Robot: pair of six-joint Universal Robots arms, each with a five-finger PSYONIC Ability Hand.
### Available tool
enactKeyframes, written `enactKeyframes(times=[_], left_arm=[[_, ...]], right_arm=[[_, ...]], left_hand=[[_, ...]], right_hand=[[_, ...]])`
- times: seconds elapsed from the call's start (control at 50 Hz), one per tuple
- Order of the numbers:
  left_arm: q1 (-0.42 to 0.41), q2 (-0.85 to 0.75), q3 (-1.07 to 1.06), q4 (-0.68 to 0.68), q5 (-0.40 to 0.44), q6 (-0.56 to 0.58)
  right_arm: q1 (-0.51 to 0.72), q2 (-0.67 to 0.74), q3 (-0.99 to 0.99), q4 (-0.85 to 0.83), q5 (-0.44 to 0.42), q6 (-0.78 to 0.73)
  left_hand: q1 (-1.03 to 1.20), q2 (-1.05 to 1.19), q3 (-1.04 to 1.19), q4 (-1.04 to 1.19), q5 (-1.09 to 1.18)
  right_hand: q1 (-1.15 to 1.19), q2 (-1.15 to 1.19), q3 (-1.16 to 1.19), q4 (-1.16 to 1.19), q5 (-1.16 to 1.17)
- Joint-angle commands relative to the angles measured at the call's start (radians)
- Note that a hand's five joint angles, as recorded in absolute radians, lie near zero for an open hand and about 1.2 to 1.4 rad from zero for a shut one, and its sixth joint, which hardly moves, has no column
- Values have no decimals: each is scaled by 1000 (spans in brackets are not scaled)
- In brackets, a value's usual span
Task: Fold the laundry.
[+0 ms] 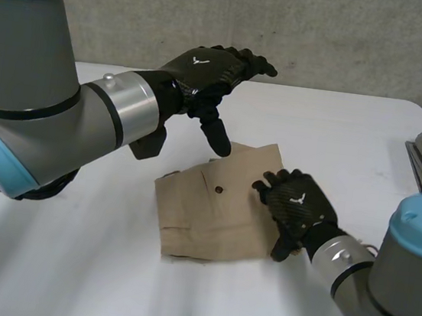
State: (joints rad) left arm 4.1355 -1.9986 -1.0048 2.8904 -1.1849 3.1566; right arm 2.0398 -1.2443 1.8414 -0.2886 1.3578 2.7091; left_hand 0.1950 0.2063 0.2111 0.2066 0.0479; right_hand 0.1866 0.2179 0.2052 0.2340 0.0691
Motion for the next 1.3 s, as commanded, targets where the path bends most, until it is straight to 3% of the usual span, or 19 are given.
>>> enactKeyframes(times=[0.02,0.32,0.46,0.64,0.78,0.96,1.14,1.3], left_arm=[[-11,-26,40,-33,10,2],[-9,-32,25,-29,2,2],[-6,-29,12,-26,4,2],[-6,-25,6,-23,4,2],[-4,-25,3,-23,4,2],[-4,-25,2,-23,4,0],[0,-19,-14,-22,5,2],[2,-19,-21,-22,4,2]], right_arm=[[39,95,-19,-53,1,-3],[39,207,-85,-116,12,-77],[39,241,-139,-139,12,-80],[39,284,-214,-144,14,-80],[39,332,-271,-144,18,-80],[37,367,-350,-135,14,-78],[8,359,-364,-129,11,-80],[-150,335,-367,-86,-12,-114]], left_hand=[[63,51,46,51,35],[63,51,46,51,35],[63,51,46,51,35],[63,51,46,51,35],[63,51,46,51,35],[63,51,46,51,35],[63,51,46,51,35],[63,51,46,51,35]], right_hand=[[-12,-43,-31,-59,-69],[-12,-43,-31,-59,-69],[259,228,240,212,202],[321,290,303,274,264],[635,604,616,587,578],[1198,1167,1180,1151,1141],[1210,1178,1191,1162,1153],[1210,1178,1191,1162,1153]])
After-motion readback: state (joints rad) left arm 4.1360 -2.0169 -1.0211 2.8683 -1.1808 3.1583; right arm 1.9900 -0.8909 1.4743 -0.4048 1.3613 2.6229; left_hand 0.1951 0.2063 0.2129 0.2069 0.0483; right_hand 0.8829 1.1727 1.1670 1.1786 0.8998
